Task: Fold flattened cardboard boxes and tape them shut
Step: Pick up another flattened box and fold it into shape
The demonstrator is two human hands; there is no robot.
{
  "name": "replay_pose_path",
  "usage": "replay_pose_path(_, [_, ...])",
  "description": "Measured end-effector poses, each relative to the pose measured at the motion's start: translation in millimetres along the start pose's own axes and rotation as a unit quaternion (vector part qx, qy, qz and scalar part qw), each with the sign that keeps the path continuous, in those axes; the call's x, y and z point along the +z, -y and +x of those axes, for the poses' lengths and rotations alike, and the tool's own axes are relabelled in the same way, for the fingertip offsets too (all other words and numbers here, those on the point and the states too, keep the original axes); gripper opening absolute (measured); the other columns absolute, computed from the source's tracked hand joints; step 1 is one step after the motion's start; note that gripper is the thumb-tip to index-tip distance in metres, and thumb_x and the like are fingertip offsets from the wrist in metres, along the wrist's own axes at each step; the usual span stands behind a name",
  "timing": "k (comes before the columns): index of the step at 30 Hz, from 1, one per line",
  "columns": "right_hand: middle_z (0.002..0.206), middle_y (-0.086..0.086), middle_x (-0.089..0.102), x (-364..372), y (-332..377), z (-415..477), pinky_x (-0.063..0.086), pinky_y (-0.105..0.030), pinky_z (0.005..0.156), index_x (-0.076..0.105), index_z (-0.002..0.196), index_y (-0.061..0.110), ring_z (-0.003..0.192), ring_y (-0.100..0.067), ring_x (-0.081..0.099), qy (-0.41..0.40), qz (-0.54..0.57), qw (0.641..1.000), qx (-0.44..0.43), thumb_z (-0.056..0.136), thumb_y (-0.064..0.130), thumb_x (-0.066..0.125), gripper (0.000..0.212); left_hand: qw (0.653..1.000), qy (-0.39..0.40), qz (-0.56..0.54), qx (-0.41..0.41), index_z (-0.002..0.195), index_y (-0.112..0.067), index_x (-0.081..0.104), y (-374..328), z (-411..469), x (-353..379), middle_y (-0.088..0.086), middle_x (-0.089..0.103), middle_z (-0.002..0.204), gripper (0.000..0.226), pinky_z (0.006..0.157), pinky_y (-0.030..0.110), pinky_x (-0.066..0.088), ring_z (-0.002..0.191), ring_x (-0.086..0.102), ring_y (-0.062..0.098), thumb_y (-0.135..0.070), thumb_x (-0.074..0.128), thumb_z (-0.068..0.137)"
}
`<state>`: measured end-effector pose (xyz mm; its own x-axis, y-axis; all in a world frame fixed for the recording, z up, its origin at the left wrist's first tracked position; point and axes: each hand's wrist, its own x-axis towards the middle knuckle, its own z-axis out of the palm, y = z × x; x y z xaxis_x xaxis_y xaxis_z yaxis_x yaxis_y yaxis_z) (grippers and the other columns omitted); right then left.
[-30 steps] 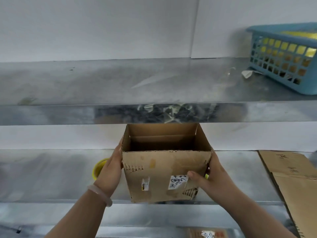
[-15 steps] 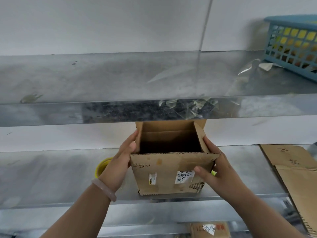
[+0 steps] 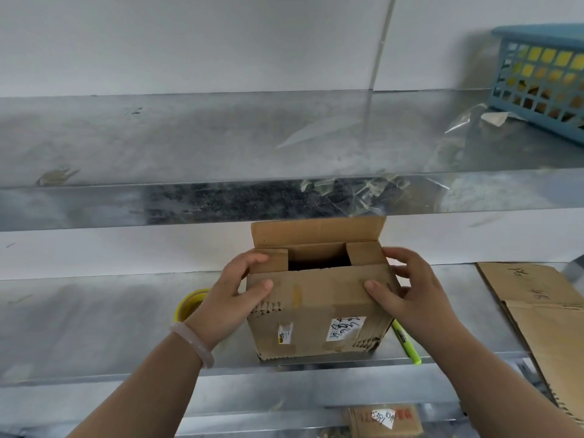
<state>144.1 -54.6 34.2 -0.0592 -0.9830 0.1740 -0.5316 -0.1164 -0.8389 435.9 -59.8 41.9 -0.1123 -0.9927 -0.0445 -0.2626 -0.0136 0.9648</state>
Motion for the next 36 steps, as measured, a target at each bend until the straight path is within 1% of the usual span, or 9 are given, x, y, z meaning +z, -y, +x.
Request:
replay_pose_path(3, [0.139, 0.028, 0.033, -6.4, 1.9, 12.3, 0.052, -0.025, 0.081, 0.007, 0.148, 0.054, 0.11, 0.0, 0.051, 0.061, -0.003, 0.998, 0.0, 0.076, 0.039, 0.077, 0.102, 1.0, 0.001, -0.026, -0.002, 0.139, -0.059, 0.013, 7.6, 3.9, -4.0, -0.021, 0.046, 0.131, 0.083, 0.079, 0.021, 0.053, 0.121, 0.049, 0.003, -0.021, 0.067, 0.088])
replay_pose_path(6, [0.151, 0.029, 0.022, -13.1, 4.0, 31.0, 0.053, -0.027, 0.085, -0.013, 0.147, 0.056, 0.107, -0.004, 0.054, 0.125, -0.057, 0.99, -0.031, 0.078, 0.036, 0.078, 0.116, 1.0, 0.013, -0.011, 0.014, 0.13, -0.068, 0.018, 1.2, 11.5, -7.9, -0.02, 0.047, 0.128, 0.083, 0.077, 0.021, 0.054, 0.118, 0.05, 0.003, -0.018, 0.068, 0.087])
replay_pose_path(10, [0.137, 0.025, 0.04, -15.2, 1.0, 36.6, 0.051, -0.031, 0.092, 0.023, 0.146, 0.054, 0.108, -0.002, 0.052, 0.101, -0.062, 0.99, -0.07, 0.074, 0.047, 0.076, 0.089, 0.999, 0.004, 0.024, 0.038, 0.121, -0.055, 0.047, 6.9, 11.6, -10.9, -0.013, 0.05, 0.131, 0.052, 0.089, 0.034, 0.055, 0.124, 0.049, 0.011, -0.037, 0.072, 0.08])
replay_pose_path(13, [0.139, 0.028, 0.04, -10.5, -10.6, 24.6, 0.045, -0.04, 0.105, 0.052, 0.13, 0.048, 0.129, 0.001, 0.042, 0.077, -0.037, 0.991, -0.101, 0.079, 0.062, 0.064, 0.055, 0.997, -0.002, 0.057, 0.061, 0.119, -0.05, 0.056, 15.8, 7.5, -12.3, -0.018, 0.049, 0.132, 0.04, 0.102, 0.042, 0.046, 0.125, 0.046, 0.006, -0.051, 0.066, 0.08])
replay_pose_path(16, [0.154, 0.026, 0.022, -7.8, -18.0, 12.0, 0.031, -0.034, 0.116, 0.041, 0.139, 0.05, 0.14, 0.01, 0.021, 0.138, 0.01, 0.989, -0.055, 0.077, 0.067, 0.063, 0.067, 0.993, 0.056, 0.066, 0.081, 0.127, -0.054, 0.049, 18.5, -0.5, -13.2, -0.027, 0.042, 0.134, 0.056, 0.1, 0.028, 0.046, 0.127, 0.041, 0.0, -0.066, 0.062, 0.074])
replay_pose_path(19, [0.158, 0.023, 0.016, -9.3, -16.5, 6.2, 0.03, -0.031, 0.115, 0.028, 0.142, 0.055, 0.143, 0.005, 0.019, 0.177, -0.001, 0.982, -0.065, 0.061, 0.077, 0.071, 0.094, 0.988, 0.071, 0.109, 0.088, 0.129, -0.062, 0.034, 17.5, -8.4, -10.2, -0.039, 0.032, 0.129, 0.082, 0.089, 0.013, 0.045, 0.121, 0.039, -0.009, -0.069, 0.073, 0.057])
replay_pose_path(21, [0.156, 0.021, 0.021, -8.4, -13.0, 5.7, 0.032, -0.026, 0.112, 0.027, 0.141, 0.056, 0.142, 0.004, 0.023, 0.162, -0.039, 0.983, -0.076, 0.055, 0.084, 0.069, 0.099, 0.985, 0.045, 0.137, 0.092, 0.126, -0.064, 0.034, 16.5, -8.9, -9.5, -0.045, 0.033, 0.122, 0.079, 0.089, 0.013, 0.044, 0.117, 0.04, -0.013, -0.068, 0.073, 0.056])
replay_pose_path(26, [0.153, 0.019, 0.028, -3.1, -7.4, 7.9, 0.033, -0.014, 0.102, 0.032, 0.143, 0.047, 0.135, 0.0, 0.031, 0.134, -0.049, 0.988, -0.063, 0.052, 0.077, 0.071, 0.103, 0.988, 0.041, 0.128, 0.08, 0.13, -0.057, 0.037, 17.7, -0.2, -13.7, -0.027, 0.038, 0.13, 0.076, 0.096, 0.026, 0.047, 0.116, 0.045, -0.004, -0.068, 0.069, 0.062])
replay_pose_path(36, [0.16, 0.012, 0.019, 8.4, -6.3, 17.3, 0.026, -0.023, 0.113, 0.029, 0.146, 0.043, 0.14, 0.003, 0.022, 0.111, -0.093, 0.986, -0.078, 0.054, 0.069, 0.072, 0.105, 0.985, 0.042, 0.12, 0.12, 0.135, -0.047, 0.032, 23.2, 10.5, -10.1, -0.04, 0.031, 0.124, 0.074, 0.088, 0.01, 0.043, 0.115, 0.041, -0.009, -0.054, 0.069, 0.071])
